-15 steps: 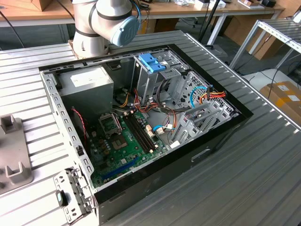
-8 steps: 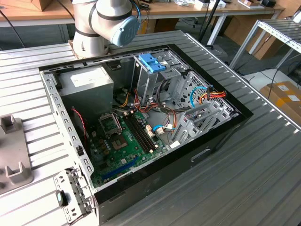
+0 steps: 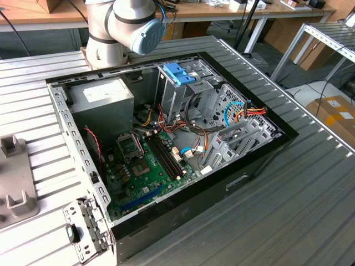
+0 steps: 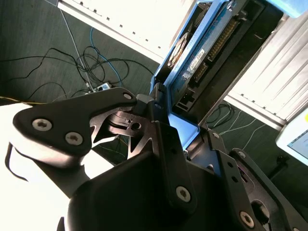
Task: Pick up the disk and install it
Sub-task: 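Pick up the disk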
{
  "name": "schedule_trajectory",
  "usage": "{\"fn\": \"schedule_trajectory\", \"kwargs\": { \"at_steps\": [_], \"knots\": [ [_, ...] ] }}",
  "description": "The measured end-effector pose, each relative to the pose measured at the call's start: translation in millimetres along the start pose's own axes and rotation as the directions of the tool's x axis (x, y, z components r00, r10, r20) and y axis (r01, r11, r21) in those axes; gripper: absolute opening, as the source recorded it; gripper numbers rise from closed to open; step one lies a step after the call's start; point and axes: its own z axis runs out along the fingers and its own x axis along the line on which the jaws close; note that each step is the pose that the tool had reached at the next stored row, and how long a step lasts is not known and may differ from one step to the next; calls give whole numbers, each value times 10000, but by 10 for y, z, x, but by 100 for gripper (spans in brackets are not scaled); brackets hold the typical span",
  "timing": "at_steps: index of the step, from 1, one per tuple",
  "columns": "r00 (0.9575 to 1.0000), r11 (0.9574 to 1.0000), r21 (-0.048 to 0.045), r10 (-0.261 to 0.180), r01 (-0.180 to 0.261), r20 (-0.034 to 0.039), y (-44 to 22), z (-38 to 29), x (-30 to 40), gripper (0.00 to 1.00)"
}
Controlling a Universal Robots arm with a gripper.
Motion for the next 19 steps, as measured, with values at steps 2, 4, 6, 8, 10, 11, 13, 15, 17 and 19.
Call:
{"fn": "schedule_trajectory", "kwargs": {
  "at_steps": [2,4,6,8,10,11,13,15,17,19],
  "knots": [
    [10000,10000,1,0,0,3,0,-1,0,37],
    [10000,10000,1,0,0,4,0,-2,0,37],
    [10000,10000,0,0,0,3,0,-2,0,37],
    [10000,10000,0,1,-1,3,1,-2,2,37],
    [10000,10000,0,-1,1,-1,-1,-3,15,37],
    [10000,10000,0,0,0,-3,-1,-4,20,37],
    [10000,10000,1,0,0,-5,-1,-3,31,37],
    [10000,10000,0,0,0,-8,-2,-3,43,37],
    [10000,10000,0,0,0,-13,-3,-4,61,37],
    [10000,10000,1,0,0,-17,-4,-5,81,37]
  ]
}}
